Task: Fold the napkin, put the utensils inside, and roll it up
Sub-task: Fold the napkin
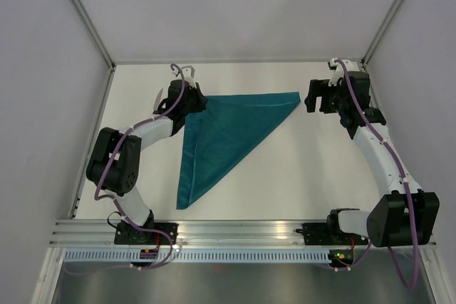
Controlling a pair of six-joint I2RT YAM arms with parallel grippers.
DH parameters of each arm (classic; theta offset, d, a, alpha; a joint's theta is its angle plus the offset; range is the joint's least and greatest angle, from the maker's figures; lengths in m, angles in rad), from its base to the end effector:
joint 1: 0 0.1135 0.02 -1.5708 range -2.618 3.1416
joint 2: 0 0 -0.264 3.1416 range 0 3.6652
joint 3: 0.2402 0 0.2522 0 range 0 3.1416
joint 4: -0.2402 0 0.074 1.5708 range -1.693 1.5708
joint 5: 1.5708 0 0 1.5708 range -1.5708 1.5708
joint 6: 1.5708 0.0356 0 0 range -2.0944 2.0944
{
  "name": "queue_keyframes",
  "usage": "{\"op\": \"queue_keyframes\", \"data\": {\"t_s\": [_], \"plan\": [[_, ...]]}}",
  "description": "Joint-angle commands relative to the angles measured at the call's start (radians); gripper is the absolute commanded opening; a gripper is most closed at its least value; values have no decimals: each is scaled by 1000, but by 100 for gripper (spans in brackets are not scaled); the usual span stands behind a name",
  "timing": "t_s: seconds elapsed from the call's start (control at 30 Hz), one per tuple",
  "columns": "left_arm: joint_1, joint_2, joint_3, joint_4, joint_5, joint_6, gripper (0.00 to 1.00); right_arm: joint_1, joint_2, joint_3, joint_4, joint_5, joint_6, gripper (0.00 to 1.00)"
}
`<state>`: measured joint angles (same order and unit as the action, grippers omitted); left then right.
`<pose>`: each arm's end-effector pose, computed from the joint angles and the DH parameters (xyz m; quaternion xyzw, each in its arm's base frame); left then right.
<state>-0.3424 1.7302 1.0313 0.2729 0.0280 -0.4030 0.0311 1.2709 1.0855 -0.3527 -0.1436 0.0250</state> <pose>0.3650 -0.1312 0.2172 -0.0179 0.8404 -0.2082 0.5001 0.2873 0.0140 0.3235 -0.0381 0.8673 0.0762 0.4905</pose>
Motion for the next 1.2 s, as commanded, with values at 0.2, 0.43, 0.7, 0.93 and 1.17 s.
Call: {"op": "queue_keyframes", "data": {"t_s": [0.2,0.43,0.7,0.93,1.17], "plan": [[68,28,64,-9,53,-8,2,4,4,25,3,-11,1,95],[86,49,92,-23,66,0,2,4,7,25,3,-8,0,95],[109,63,110,-31,78,6,2,3,12,24,3,-7,-2,95],[126,83,147,-57,90,20,2,4,16,24,4,-7,-2,95],[135,104,170,-66,107,20,2,4,21,25,4,-4,-2,95]]}}
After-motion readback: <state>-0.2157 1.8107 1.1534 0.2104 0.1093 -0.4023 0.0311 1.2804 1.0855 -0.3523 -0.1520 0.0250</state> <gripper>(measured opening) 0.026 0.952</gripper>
